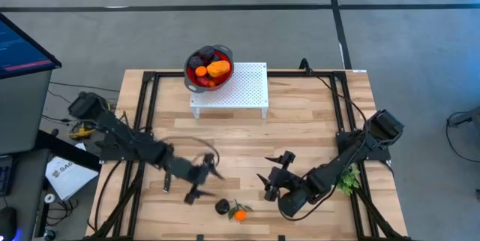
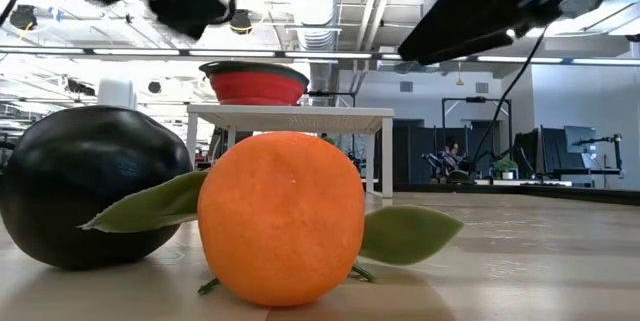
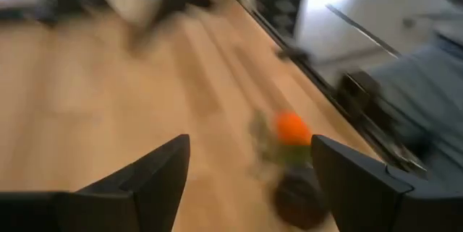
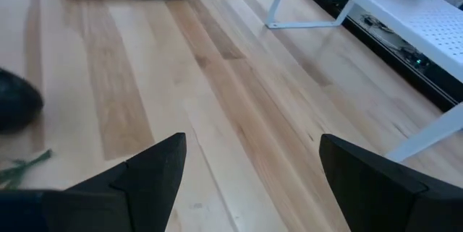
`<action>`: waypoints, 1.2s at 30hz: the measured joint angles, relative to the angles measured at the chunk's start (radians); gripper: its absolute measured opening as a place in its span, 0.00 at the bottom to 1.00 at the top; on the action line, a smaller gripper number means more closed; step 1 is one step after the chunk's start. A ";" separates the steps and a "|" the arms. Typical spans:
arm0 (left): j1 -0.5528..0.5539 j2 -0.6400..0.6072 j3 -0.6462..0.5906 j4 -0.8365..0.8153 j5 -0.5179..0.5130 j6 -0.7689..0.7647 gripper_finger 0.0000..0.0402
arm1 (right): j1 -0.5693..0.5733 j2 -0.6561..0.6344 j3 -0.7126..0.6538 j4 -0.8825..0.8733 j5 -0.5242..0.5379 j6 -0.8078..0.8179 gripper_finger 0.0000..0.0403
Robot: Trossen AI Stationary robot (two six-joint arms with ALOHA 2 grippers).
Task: Pick & Place Fruit
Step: Put the purple plum into the red strainer bowl on the shelf
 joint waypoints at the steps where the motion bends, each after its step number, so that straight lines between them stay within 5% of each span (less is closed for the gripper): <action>1: -0.020 0.031 0.001 -0.001 0.012 -0.016 0.70 | -0.004 0.005 0.000 0.004 -0.001 0.000 0.77; 9: -0.086 0.240 0.002 0.144 0.006 -0.157 0.79 | -0.011 0.009 0.000 0.008 -0.002 0.001 0.77; 14: -0.073 0.358 0.002 0.341 0.006 -0.132 0.83 | -0.011 0.009 0.000 0.008 -0.002 0.001 0.77; 19: -0.061 0.423 0.002 0.367 0.005 -0.129 0.84 | -0.011 0.009 0.000 0.008 -0.002 0.001 0.77; 36: -0.038 0.437 0.002 0.374 0.006 -0.120 0.65 | -0.011 0.009 0.000 0.015 -0.001 0.001 0.77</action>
